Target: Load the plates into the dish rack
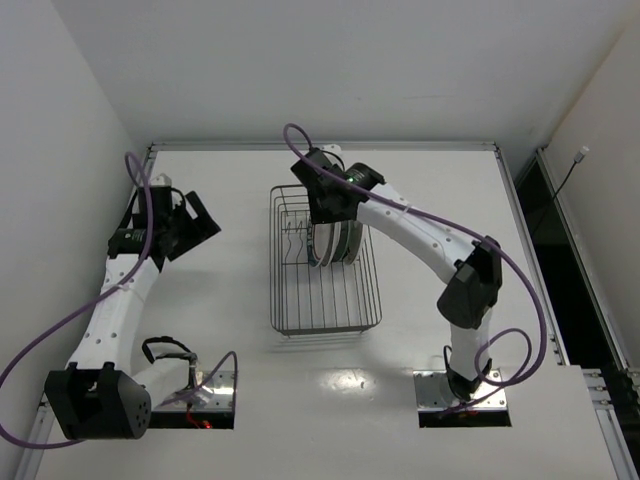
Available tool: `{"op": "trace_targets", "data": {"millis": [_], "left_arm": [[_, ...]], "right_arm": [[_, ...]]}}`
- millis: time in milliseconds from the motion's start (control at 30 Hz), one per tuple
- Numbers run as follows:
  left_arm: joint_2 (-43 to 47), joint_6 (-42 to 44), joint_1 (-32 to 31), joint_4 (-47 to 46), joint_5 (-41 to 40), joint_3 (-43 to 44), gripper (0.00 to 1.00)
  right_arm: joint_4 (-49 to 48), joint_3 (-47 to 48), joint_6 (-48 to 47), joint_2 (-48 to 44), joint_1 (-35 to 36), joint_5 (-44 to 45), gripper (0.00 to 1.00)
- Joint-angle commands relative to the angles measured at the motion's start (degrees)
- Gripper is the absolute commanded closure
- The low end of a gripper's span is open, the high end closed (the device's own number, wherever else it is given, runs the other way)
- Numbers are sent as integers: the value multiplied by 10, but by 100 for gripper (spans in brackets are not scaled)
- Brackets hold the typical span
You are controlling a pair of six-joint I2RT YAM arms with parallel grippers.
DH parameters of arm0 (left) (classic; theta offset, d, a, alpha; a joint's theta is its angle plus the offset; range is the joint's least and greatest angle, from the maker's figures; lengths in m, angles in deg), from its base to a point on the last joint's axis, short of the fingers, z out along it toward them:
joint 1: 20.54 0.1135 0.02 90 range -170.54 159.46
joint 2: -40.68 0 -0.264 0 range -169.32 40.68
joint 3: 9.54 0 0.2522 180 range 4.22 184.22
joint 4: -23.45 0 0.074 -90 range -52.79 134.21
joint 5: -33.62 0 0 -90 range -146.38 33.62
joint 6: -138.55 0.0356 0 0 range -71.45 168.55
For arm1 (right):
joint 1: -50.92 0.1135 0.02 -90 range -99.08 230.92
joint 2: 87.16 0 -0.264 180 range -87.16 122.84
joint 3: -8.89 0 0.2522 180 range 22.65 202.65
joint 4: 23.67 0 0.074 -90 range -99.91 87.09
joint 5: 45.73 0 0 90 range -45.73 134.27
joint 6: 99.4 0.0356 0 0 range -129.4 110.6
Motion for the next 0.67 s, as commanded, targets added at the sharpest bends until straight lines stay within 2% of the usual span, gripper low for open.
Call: {"op": "trace_targets", "data": {"millis": [0,100,133,233,367,500,633], "left_arm": [[8,17,11,2,13,22,24],[8,27,11,-11,28,22,24],[8,44,11,-23,33,22,24],[8,56,11,-52,52,9,24],[8,56,11,-129,63,-33,24],[2,50,11,-150,69,-44,24],[2,68,11,-163,81,-38,24]], "right_arm": [[-27,-26,-5,-32,1,-61,61],[-22,-26,-42,-76,1,-48,50],[-22,-26,-54,-92,1,-48,41],[-49,-56,-102,-162,-4,-71,22],[-56,-116,-115,-236,-10,-73,17],[-77,-192,-108,-315,-16,-63,15],[-8,-218,-72,-353,-21,-10,12]]}}
